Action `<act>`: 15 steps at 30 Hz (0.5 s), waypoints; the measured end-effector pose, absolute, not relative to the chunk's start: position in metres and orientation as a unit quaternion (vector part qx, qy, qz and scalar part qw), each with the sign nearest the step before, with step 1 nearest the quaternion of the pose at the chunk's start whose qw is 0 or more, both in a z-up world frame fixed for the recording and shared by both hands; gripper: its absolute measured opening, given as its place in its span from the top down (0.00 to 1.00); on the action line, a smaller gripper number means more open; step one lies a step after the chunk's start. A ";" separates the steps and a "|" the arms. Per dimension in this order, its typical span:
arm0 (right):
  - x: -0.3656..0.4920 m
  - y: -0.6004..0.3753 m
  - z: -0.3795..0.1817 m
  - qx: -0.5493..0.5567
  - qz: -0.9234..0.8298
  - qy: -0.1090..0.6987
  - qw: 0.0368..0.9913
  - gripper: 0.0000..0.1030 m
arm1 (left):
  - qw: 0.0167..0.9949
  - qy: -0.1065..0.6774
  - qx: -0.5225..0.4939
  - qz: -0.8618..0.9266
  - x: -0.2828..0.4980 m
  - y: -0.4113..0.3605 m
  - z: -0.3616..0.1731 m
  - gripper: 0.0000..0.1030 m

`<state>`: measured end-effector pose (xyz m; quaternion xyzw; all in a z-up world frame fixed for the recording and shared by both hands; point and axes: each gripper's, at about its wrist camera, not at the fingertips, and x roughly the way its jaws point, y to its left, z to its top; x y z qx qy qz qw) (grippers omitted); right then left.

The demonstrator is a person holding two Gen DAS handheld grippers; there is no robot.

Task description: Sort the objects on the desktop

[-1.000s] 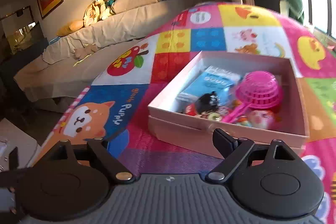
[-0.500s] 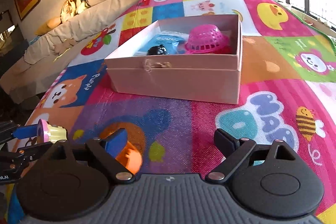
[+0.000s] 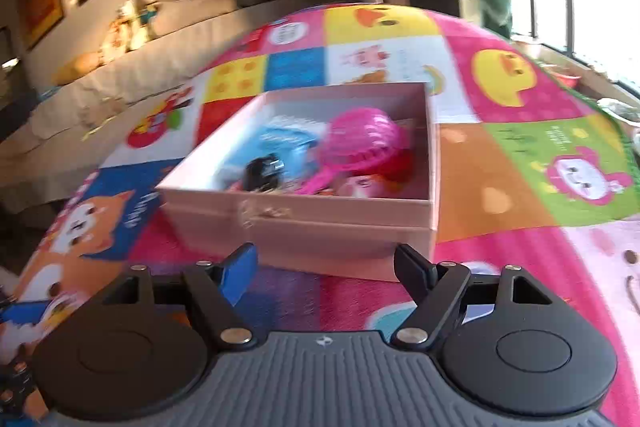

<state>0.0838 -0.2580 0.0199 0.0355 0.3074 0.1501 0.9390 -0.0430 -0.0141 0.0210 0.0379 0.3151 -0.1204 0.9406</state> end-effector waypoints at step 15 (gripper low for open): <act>-0.010 -0.204 0.019 -0.122 0.312 0.311 0.889 0.18 | 0.939 0.333 0.029 -0.086 -0.024 -0.015 0.014 0.31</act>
